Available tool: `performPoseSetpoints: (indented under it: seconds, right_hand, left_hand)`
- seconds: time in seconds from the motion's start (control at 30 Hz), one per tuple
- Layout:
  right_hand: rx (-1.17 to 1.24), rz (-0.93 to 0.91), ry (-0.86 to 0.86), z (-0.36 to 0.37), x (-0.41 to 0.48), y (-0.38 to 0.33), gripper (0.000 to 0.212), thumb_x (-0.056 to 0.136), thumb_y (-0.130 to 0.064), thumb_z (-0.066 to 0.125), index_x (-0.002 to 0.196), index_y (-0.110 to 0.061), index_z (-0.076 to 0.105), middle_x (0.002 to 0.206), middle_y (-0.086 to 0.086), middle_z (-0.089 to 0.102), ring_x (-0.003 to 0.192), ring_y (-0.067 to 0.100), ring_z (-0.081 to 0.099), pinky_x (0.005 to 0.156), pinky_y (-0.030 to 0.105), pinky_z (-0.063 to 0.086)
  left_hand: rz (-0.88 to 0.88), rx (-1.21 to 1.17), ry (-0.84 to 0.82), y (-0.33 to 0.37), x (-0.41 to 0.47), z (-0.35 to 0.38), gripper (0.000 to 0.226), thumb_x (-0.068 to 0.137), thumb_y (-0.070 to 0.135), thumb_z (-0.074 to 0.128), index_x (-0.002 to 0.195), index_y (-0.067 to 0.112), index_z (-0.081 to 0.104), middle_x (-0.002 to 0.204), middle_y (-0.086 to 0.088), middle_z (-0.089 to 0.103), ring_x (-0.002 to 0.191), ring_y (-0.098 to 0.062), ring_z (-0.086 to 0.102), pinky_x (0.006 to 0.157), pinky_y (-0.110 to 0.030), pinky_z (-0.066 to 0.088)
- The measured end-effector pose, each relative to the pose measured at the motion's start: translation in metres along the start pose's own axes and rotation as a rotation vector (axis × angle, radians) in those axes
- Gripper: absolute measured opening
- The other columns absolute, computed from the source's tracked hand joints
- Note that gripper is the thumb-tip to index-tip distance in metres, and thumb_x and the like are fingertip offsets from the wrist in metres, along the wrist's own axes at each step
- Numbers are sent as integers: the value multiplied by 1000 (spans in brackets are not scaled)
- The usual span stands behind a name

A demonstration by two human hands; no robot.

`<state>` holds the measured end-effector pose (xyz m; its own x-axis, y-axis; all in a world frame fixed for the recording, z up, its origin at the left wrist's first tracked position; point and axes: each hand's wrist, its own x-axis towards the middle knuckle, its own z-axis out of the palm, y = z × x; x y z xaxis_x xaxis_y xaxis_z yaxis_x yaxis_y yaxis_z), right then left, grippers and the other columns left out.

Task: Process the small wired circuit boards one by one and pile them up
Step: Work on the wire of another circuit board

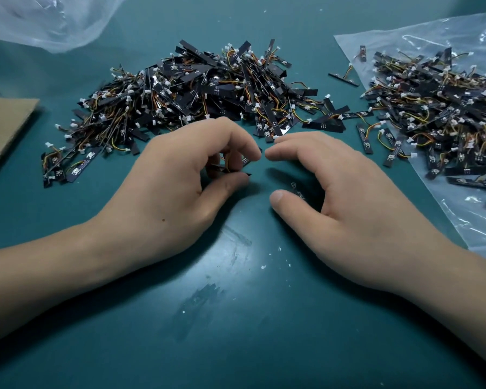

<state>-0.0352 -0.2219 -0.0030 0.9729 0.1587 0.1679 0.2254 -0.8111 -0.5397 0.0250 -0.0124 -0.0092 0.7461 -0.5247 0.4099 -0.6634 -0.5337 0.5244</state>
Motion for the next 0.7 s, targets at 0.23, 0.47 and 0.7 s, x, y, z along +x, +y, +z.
performPoseSetpoints:
  seconds: [0.23, 0.47, 0.7]
  right_hand:
    - [36, -106, 25, 1, -1, 4, 36, 94, -46, 61, 125, -28, 67, 129, -17, 64, 125, 3, 55, 110, 38, 42]
    - [75, -216, 55, 3, -1, 8, 22, 99, -42, 60, 107, -25, 72, 113, -15, 70, 113, 13, 63, 98, 43, 48]
    - [142, -224, 38, 2, 0, 8, 15, 101, -29, 60, 102, -22, 73, 94, -12, 70, 92, 14, 64, 83, 39, 50]
  left_hand:
    - [88, -148, 83, 7, -1, -3, 14, 91, 24, 78, 97, 27, 67, 90, 30, 65, 81, 7, 62, 71, -11, 46]
    - [88, -207, -10, 8, -3, -5, 5, 93, 20, 74, 96, 22, 71, 90, 28, 62, 83, 20, 57, 78, 2, 41]
    - [52, -192, -90, 10, -4, -7, 19, 91, 29, 72, 102, 14, 75, 92, 23, 67, 84, 18, 58, 79, -1, 44]
